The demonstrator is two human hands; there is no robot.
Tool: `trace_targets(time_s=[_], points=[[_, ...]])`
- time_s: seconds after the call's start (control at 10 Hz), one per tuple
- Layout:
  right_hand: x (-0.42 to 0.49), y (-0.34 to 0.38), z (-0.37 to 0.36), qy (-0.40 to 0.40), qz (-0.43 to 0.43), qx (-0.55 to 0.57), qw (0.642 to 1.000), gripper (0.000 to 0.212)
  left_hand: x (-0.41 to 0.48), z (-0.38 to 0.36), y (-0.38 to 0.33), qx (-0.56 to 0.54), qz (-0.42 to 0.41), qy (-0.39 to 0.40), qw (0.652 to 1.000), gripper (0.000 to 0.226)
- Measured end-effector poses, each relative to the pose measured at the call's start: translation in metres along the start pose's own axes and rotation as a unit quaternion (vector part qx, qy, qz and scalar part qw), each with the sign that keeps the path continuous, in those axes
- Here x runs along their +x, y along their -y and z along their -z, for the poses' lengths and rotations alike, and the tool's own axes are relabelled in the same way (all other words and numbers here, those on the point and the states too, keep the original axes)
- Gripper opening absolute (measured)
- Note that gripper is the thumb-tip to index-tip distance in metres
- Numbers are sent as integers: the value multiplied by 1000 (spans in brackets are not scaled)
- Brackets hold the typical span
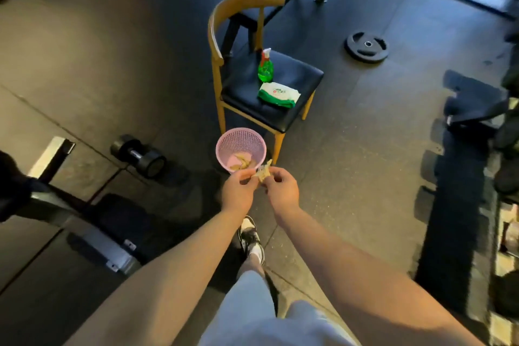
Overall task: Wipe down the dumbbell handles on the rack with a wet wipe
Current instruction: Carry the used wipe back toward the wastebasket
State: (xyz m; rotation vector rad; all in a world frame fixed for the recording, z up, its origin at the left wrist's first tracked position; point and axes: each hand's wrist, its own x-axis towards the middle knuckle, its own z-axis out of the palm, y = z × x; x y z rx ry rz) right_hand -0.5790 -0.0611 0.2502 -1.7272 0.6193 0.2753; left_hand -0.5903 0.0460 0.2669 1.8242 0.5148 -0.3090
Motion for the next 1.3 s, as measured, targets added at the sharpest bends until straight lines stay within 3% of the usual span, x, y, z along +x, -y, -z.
trace_targets(time_s=[0.3, 0.6, 0.8, 0.9, 1.0, 1.3], points=[[161, 68, -64, 50, -97, -61, 992, 17, 169, -5, -23, -64, 123, -34, 990, 11], [288, 68, -113, 146, -83, -200, 965, 35, 291, -25, -8, -101, 190, -109, 971, 18], [351, 63, -127, 176, -125, -218, 952, 25, 352, -47, 20, -84, 224, -130, 962, 23], [370, 69, -121, 244, -135, -243, 929, 30, 366, -55, 17, -36, 225, -124, 966, 30], [381, 73, -113, 257, -171, -224, 925, 30, 370, -56, 7, -19, 248, -107, 963, 34], [392, 85, -105, 196, -168, -243, 935, 33, 396, -53, -15, 9, 248, -59, 967, 32]])
